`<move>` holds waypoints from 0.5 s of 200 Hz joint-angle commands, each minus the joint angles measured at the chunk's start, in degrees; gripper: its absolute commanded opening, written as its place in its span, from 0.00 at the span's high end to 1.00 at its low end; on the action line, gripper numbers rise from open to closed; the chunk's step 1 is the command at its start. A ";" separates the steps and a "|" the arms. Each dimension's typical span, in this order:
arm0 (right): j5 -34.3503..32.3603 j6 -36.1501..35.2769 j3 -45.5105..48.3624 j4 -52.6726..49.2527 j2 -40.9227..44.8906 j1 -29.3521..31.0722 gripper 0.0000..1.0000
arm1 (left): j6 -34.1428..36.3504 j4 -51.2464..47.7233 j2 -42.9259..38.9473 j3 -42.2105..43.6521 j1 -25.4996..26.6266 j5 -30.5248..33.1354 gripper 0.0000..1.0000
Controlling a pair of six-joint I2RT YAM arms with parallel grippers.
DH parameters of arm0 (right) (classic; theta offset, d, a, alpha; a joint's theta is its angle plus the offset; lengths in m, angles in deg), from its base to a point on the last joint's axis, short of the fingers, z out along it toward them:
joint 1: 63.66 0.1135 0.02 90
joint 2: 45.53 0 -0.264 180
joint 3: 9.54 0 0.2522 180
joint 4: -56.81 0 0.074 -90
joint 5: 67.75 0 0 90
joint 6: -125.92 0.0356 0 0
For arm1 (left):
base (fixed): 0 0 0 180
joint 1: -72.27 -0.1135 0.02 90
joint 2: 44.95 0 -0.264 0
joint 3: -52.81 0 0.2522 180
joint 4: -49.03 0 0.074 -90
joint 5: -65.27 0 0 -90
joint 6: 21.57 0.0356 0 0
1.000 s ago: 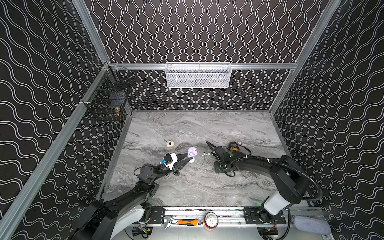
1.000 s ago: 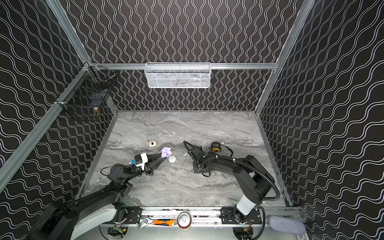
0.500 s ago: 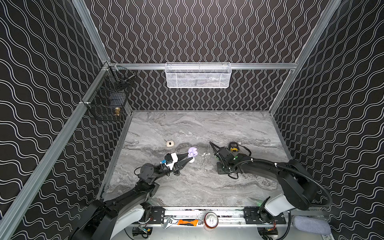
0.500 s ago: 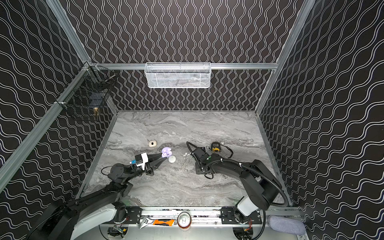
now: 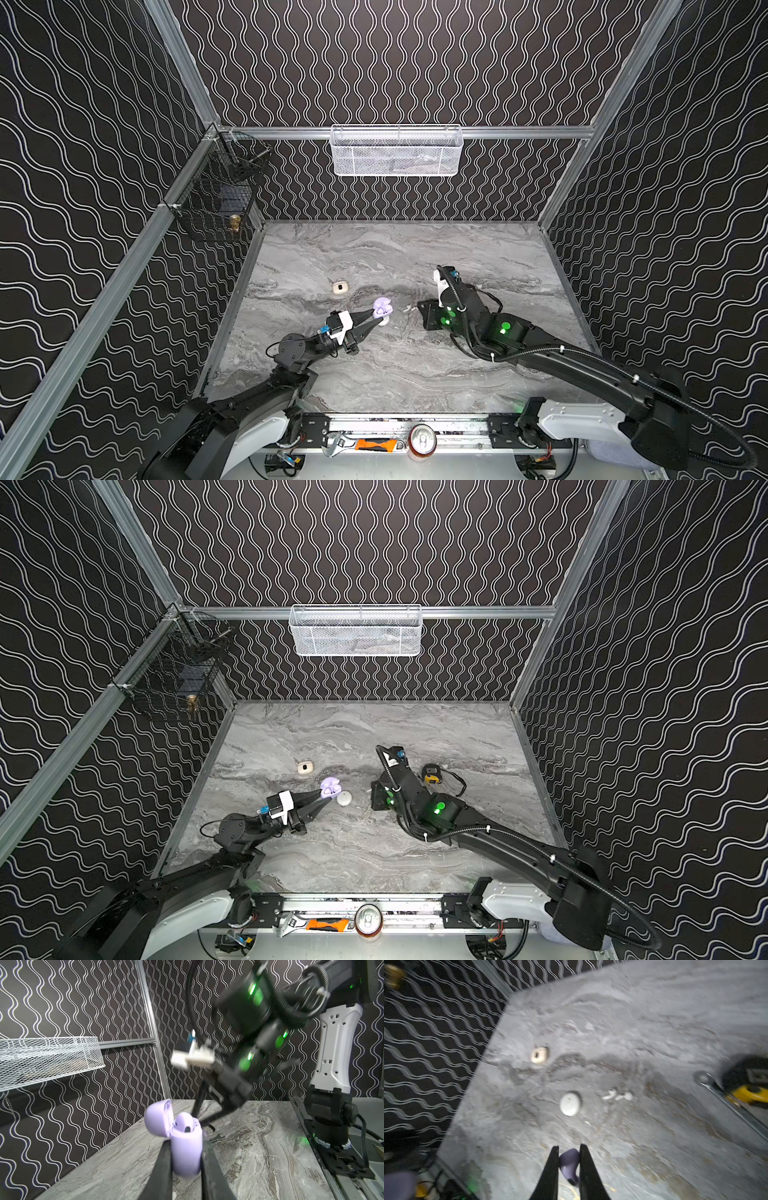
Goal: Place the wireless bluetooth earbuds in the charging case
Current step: 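Lift the second lavender earbud with the right gripper toward the open case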
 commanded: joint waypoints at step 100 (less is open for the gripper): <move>-11.74 2.93 -0.10 30.93 0.00 16.08 0.95 | 2.13 6.10 -3.43 2.80 0.13 5.61 1.00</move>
